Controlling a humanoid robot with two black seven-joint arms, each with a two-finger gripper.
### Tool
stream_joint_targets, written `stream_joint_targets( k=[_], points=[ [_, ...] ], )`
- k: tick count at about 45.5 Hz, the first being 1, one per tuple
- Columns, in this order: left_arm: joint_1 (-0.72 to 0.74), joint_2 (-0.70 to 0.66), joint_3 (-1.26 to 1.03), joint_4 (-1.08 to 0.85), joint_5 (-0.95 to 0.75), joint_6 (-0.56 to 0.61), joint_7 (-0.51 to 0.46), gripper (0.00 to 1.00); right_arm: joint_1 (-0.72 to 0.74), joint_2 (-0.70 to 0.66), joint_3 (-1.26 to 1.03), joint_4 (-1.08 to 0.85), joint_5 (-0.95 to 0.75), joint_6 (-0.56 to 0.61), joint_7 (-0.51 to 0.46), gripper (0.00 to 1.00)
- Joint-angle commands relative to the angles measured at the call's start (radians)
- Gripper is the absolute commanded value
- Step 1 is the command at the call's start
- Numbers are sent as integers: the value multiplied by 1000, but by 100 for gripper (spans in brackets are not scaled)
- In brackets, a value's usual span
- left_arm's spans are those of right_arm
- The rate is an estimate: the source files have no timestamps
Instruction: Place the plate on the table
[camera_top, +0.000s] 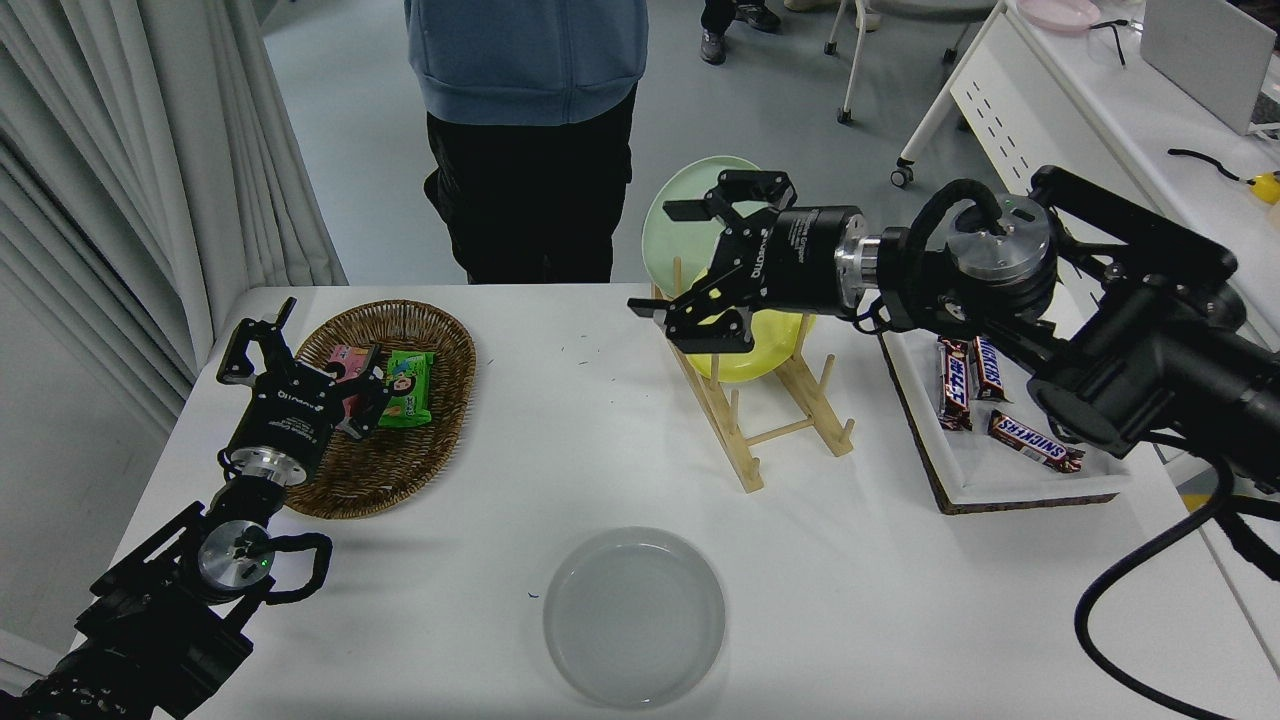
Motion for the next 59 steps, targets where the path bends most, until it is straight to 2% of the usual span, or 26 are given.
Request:
stream_joint_targets(
  k=[1,5,10,26,36,49,59],
  points=[
    [0,0,0,-1,0,0,0,100,-110,7,131,-55,-287,97,250,100],
    [0,0,0,1,0,0,0,100,-180,28,239,-62,-441,101,332,100],
    [0,0,0,1,0,0,0,100,-227,44,310,-81,-565,96,350,100],
    [0,0,0,1,0,0,0,100,-338,67,397,-99,-607,127,367,100],
    [0,0,1,1,0,0,0,100,-400,131,449,-274,-659,360,470,100],
    [0,0,0,1,0,0,0,100,-483,177,495,-499,-643,478,466,100],
    [0,0,0,-1,0,0,0,100,-501,218,563,-605,-642,513,476,100]
  ],
)
